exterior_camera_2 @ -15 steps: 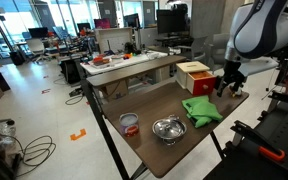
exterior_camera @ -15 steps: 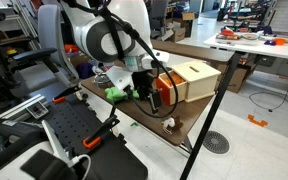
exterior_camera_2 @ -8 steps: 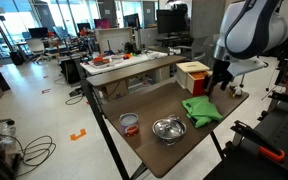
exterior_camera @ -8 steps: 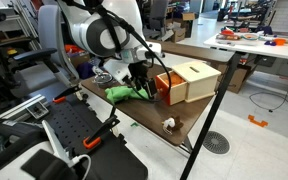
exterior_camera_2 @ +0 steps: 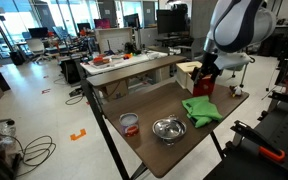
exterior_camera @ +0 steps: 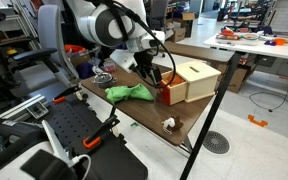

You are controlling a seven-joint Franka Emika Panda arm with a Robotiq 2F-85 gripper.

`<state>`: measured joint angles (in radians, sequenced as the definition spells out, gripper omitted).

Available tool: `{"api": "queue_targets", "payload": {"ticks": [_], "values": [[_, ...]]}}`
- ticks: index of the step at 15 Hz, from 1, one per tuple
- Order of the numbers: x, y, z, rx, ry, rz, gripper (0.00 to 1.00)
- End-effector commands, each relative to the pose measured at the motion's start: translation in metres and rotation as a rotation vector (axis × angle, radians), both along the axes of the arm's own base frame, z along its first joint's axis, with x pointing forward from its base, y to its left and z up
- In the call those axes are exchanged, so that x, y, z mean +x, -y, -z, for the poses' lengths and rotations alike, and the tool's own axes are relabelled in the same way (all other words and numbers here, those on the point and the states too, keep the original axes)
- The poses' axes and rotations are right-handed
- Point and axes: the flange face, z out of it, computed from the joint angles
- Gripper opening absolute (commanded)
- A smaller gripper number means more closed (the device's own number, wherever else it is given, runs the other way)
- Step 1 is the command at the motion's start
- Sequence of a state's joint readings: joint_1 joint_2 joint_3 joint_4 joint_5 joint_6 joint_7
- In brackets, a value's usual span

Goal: Remove the toy from the drawer and put it on the table, then close the drawer

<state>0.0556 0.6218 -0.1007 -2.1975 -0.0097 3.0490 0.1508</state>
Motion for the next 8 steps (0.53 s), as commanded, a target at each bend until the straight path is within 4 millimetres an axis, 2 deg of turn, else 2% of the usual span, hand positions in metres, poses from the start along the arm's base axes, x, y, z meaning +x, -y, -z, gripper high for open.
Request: {"api": "queue_targets", "payload": {"ticks": [1, 8], "values": [[0.020, -0.001, -0.007, 0.007, 0.004, 0.043, 1.00], [0.045, 0.013, -0.003, -0.015, -0.033, 0.117, 1.00]]}}
